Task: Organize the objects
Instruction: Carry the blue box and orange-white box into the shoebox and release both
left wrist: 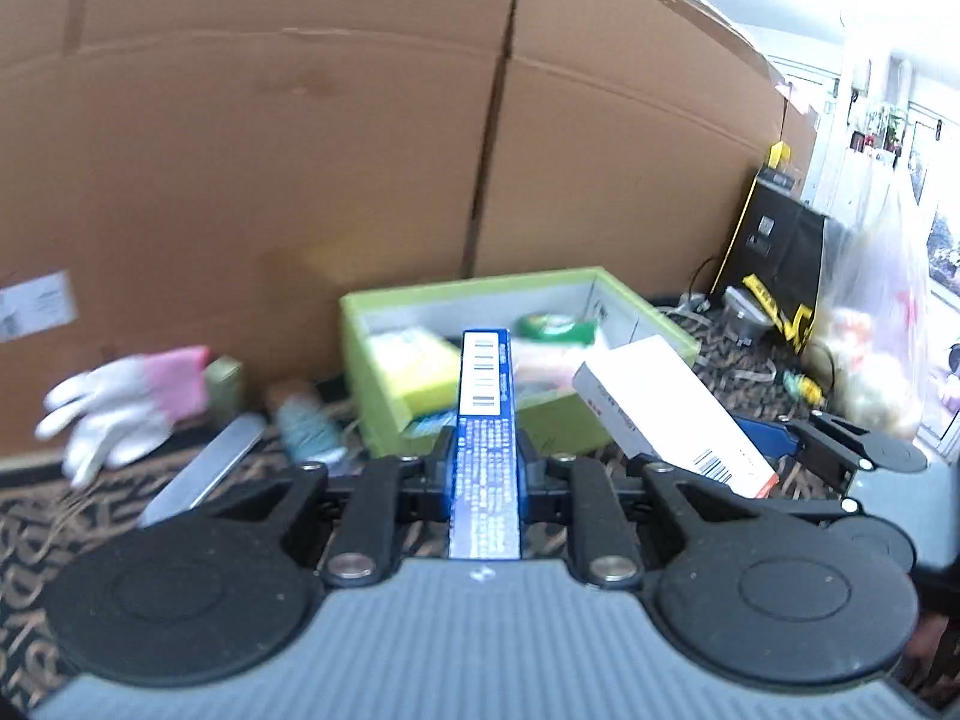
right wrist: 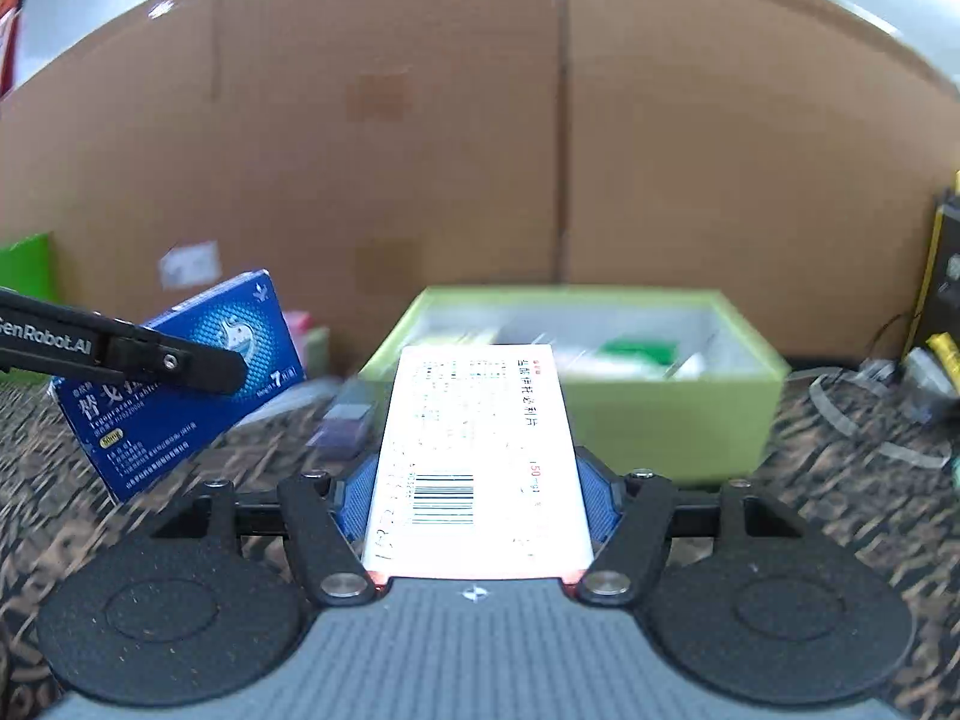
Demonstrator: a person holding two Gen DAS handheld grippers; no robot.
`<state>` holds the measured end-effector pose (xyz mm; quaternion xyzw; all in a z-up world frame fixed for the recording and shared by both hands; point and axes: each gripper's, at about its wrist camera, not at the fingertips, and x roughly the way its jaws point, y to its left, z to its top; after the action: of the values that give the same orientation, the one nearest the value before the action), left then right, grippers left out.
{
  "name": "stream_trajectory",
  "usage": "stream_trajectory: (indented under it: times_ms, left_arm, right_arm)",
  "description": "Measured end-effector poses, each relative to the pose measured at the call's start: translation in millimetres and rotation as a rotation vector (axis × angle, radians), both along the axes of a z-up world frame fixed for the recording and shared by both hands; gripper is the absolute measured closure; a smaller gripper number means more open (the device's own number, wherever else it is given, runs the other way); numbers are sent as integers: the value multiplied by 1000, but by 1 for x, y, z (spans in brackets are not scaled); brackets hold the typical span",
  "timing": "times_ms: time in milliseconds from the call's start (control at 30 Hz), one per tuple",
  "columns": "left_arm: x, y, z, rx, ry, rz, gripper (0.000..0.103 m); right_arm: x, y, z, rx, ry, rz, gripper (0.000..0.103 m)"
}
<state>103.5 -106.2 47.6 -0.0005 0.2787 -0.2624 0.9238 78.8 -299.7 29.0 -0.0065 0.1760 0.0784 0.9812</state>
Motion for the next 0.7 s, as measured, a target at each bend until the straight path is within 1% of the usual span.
stream_trajectory:
  times_ms: [67,167,267,400,500,567,633,667,700]
  left_arm:
    - [23,-18,5,-11,22,-3,86]
    - [54,-43,10,-9,23,7,86]
    - [83,-60,12,-44,49,9,86]
    - [116,-84,13,-50,33,19,86]
    - [139,-97,7,-58,49,25,86]
    - [152,-105,0,-48,66,27,86]
    - [161,-113,-9,-29,57,15,85]
    - [163,-116,-14,-18,44,10,81]
    - [165,-119,-19,-4,32,5,64]
  right_arm:
    - [14,-12,8,-12,-24,-39,33]
    - [38,-29,17,-21,-38,-83,33]
    - [67,-42,19,-50,-42,-135,33]
    - [104,-57,19,-58,-46,-169,33]
    - [125,-63,15,-62,-48,-185,33]
    - [136,-66,10,-60,-45,-188,33]
    - [147,-70,3,-58,-34,-195,33]
    - [151,-72,-1,-55,-33,-194,33]
    - [157,-73,-5,-55,-30,-193,33]
